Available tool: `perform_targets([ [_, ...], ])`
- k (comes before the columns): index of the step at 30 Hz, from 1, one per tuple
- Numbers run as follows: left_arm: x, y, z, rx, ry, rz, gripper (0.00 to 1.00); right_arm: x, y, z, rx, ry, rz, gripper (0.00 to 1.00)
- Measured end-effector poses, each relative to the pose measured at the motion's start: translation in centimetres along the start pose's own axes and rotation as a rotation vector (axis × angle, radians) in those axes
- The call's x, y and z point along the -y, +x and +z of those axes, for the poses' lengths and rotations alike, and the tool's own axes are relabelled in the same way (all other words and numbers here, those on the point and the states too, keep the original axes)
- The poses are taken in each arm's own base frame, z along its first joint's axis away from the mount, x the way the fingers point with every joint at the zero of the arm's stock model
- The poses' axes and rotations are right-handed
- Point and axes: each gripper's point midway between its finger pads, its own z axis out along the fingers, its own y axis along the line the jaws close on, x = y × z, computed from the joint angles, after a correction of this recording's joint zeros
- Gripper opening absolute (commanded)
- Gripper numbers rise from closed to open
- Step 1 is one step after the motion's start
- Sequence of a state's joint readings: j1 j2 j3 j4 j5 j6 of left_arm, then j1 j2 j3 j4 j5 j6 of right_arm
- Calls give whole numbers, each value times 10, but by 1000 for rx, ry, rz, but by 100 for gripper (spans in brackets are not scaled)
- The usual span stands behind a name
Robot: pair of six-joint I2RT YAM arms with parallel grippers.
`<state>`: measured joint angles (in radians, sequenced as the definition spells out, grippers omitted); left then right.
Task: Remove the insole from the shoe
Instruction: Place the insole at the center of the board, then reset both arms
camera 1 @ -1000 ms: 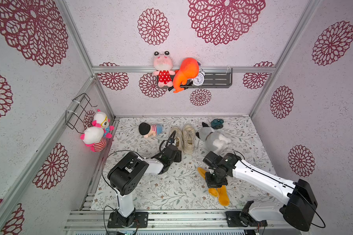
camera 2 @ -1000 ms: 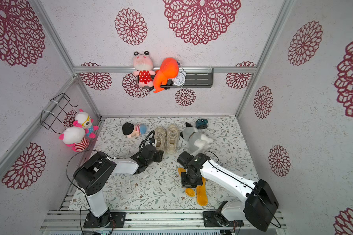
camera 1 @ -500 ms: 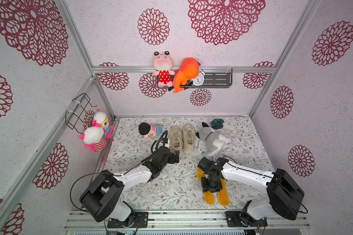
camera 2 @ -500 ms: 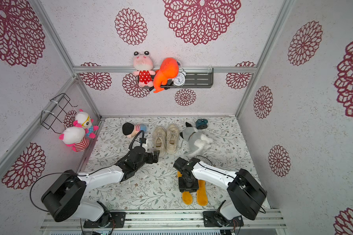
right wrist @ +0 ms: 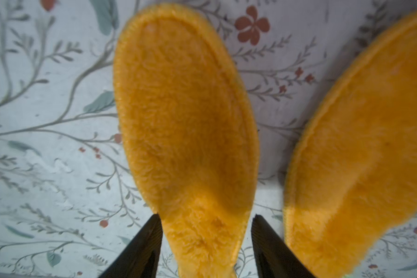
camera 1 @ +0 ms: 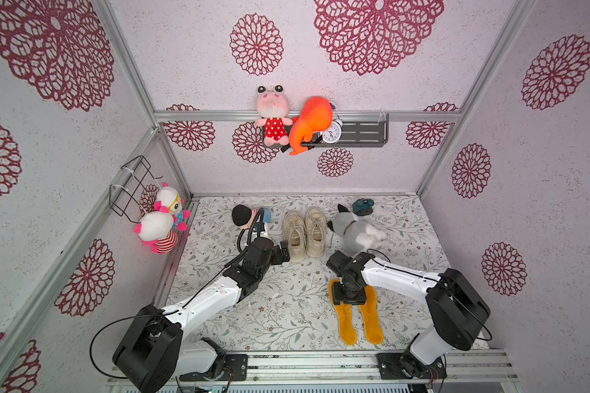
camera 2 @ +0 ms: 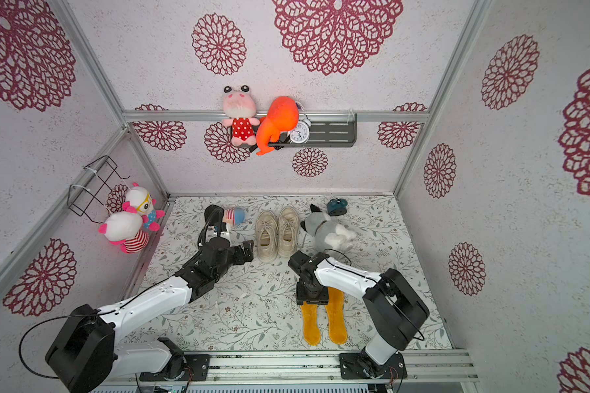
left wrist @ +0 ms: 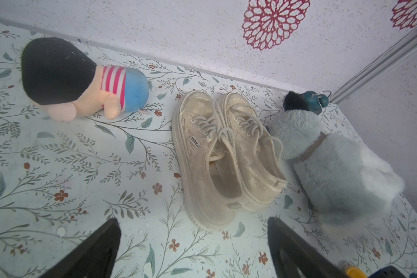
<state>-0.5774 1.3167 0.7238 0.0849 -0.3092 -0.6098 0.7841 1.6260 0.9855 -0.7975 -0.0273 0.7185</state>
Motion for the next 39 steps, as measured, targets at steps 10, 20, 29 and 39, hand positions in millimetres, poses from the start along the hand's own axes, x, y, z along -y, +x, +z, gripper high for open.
perform_targets([
  [10,-4,-1,4,0,-17,-43,98,0,1,12,30,-31,16,23],
  [20,-21,-5,5,14,-82,-90,98,24,24,12,36,-37,77,30],
  [29,-76,-22,-8,60,-276,-131,98,17,-25,-46,225,-79,109,58],
  [39,-194,-68,-68,223,-614,-175,98,186,-97,-118,901,158,402,67],
])
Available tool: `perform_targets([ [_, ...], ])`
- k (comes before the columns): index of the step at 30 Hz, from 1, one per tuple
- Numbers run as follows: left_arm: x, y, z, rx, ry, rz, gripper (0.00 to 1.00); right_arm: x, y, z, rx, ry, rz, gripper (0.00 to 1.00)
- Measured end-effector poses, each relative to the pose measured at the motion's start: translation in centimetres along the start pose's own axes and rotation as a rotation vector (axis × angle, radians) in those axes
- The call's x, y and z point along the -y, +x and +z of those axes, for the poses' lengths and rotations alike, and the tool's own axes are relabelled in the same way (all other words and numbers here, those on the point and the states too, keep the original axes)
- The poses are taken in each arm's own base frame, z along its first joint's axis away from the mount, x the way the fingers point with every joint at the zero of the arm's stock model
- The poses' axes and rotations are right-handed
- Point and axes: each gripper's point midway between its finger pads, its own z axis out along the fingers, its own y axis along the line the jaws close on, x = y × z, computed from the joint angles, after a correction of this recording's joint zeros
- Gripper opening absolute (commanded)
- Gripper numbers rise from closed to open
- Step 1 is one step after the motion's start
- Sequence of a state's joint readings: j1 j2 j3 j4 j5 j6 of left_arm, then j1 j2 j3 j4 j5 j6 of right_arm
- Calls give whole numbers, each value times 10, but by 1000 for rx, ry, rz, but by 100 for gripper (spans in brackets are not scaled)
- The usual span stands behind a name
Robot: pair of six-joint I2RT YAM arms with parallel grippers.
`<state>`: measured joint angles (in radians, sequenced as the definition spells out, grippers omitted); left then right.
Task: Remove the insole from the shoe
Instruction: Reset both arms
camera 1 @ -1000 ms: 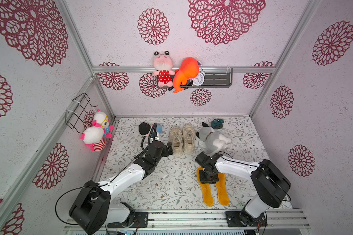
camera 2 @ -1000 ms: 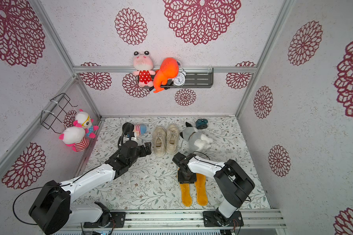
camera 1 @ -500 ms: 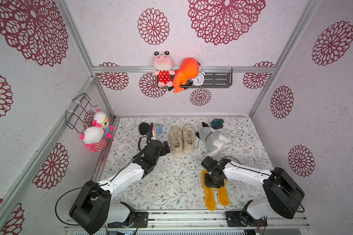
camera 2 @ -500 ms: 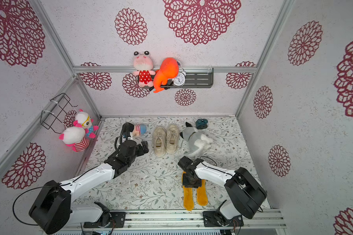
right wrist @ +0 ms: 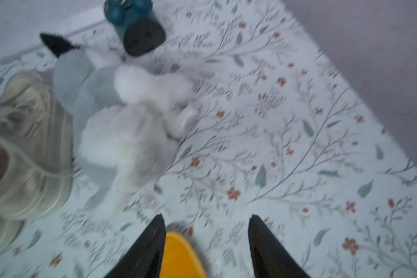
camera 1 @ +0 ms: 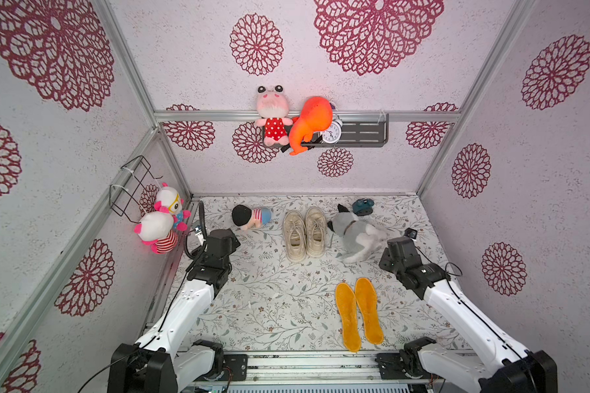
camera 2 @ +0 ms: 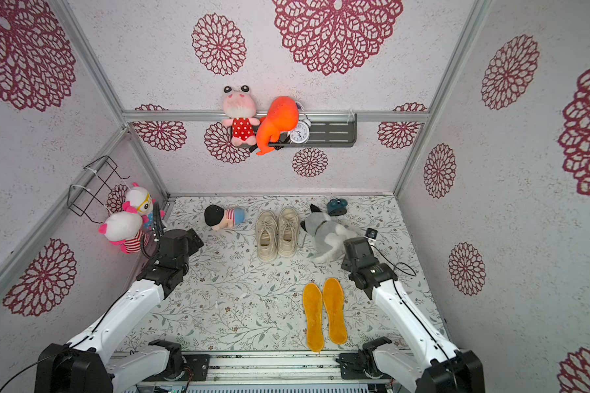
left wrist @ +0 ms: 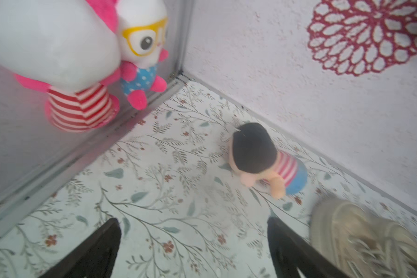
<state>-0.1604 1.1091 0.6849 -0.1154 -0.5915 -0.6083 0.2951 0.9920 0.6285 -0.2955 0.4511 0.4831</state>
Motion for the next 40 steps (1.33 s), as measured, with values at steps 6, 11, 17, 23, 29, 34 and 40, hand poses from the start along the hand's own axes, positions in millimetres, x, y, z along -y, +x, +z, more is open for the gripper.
perform_targets([
  [6,-42,28,20,-33,-74,103,98,43,51,71,0,91,-142,74],
  [11,-43,21,41,3,-41,148,98,33,32,103,114,16,-175,74],
  [17,-30,32,72,27,53,217,98,25,5,106,298,-84,-138,93],
  [23,-22,52,95,48,148,269,98,24,-7,98,381,-90,-134,99],
  [29,-28,57,97,64,167,256,98,19,-15,93,424,-97,-132,99],
  [34,-27,42,95,128,162,233,98,18,-16,93,424,-96,-137,99],
  [40,-38,38,93,162,114,199,98,16,-20,94,432,-98,-135,99],
])
